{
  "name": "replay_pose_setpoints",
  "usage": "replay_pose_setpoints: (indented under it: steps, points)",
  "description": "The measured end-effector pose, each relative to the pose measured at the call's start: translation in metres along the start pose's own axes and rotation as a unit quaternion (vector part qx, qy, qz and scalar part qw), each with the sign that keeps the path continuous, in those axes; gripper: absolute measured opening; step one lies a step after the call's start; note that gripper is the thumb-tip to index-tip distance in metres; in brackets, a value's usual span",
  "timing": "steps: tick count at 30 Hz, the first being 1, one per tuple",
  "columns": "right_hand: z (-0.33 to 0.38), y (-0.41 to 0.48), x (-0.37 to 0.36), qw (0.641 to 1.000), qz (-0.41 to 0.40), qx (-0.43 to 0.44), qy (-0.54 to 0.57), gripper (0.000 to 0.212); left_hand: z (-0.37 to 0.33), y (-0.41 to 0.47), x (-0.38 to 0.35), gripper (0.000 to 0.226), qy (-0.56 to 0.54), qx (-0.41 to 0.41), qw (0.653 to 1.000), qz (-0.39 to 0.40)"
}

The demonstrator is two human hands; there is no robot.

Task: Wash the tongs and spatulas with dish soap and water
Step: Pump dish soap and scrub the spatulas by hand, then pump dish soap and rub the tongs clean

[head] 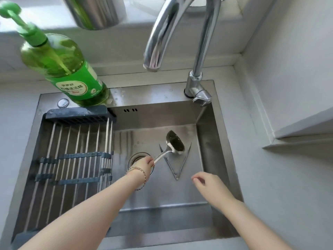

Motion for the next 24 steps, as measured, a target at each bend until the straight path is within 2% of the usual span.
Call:
replay_pose_setpoints:
  steps: [3, 7, 10, 14, 18, 24]
  points:
    - [-0.005, 0.026, -0.007, 1.000, 0.007, -0.015, -0.023, 0.029, 0.017, 0.022, -0.017, 0.028, -0.040, 0.000, 0.999, -0.010]
    - [-0.017, 0.074, -0.019, 0.991, 0.026, -0.049, -0.118, 0.046, 0.040, 0.055, -0.035, 0.034, -0.193, 0.018, 0.981, -0.028]
    - [-0.027, 0.108, -0.033, 0.979, 0.068, -0.080, -0.175, 0.054, 0.052, 0.071, -0.040, 0.032, -0.222, 0.030, 0.973, -0.062]
    - [-0.033, 0.136, -0.055, 0.964, 0.103, -0.103, -0.222, 0.043, 0.057, 0.081, -0.042, 0.013, -0.170, 0.050, 0.984, -0.028]
    - [-0.030, 0.144, -0.064, 0.966, 0.098, -0.099, -0.219, 0.033, 0.068, 0.085, -0.036, 0.032, -0.110, 0.073, 0.991, -0.007]
    - [-0.028, 0.128, -0.059, 0.968, 0.077, -0.135, -0.196, 0.040, 0.068, 0.067, -0.023, 0.035, -0.077, 0.096, 0.992, -0.008]
Point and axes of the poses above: each hand's wrist, its own y-axis towards the middle knuckle, its own x-axis out of the back of the hand, z = x × y, the point moved 6 cm from there along y, towards the middle knuckle, and after that the axes turned 13 degrees about z, right-handed, at the moved point
